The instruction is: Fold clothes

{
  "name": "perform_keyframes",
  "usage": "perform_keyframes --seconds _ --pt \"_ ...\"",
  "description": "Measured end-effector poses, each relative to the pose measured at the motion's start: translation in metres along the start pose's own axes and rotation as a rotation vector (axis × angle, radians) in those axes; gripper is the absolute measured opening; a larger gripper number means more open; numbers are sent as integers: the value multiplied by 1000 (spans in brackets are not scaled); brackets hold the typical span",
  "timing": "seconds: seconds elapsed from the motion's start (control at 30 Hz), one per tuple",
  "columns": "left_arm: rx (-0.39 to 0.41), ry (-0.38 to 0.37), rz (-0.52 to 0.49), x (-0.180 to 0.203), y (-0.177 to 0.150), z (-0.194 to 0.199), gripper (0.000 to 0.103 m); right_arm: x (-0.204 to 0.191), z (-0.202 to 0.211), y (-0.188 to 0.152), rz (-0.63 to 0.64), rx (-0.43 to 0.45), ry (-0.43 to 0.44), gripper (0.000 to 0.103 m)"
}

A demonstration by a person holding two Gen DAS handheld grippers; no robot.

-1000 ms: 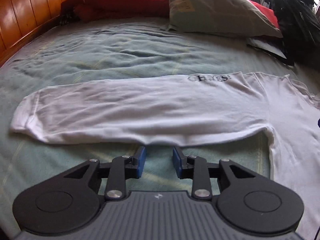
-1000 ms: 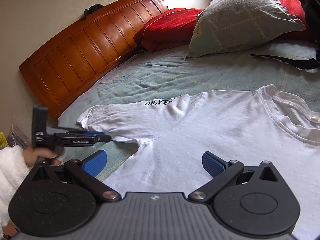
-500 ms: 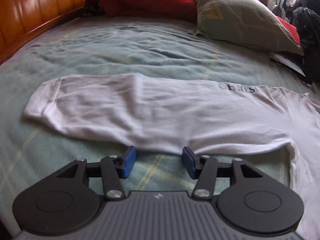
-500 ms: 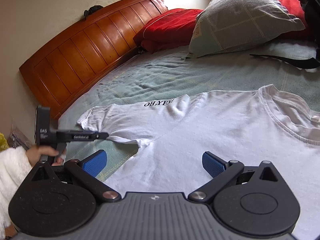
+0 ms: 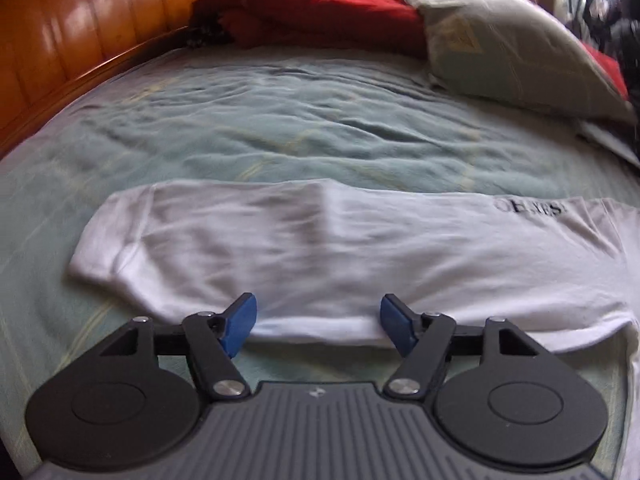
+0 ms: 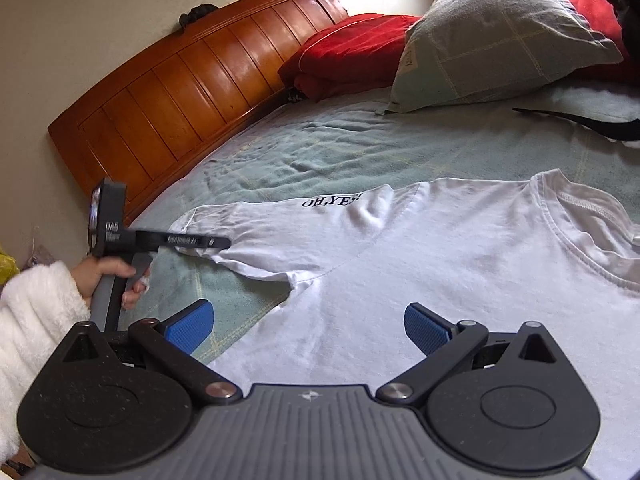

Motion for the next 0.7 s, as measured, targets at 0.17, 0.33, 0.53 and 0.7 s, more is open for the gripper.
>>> perform_keyframes --seconds 0.17,0.33,0.53,0.7 --pt "4 77 130 -43 11 12 69 6 -5 -2 -21 -12 -6 103" --pt "43 -41 100 -11 37 11 71 0 -6 -4 -4 -15 -2 103" --pt "-32 -110 -155 57 35 -21 76 -1 -7 -5 9 -23 -8 103" --pt "-27 -81 -35 16 43 -36 78 2 -9 -6 3 -29 -17 103"
Point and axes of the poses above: each gripper's, at about its wrist camera, not at the fingertips, and z roughly against the way its jaws point, x to its right, y to its top, the point moved 6 cm from there along -z, roughly the way its jaws point, and after that the axes turned 2 degrees about z, right-handed, at the moved point
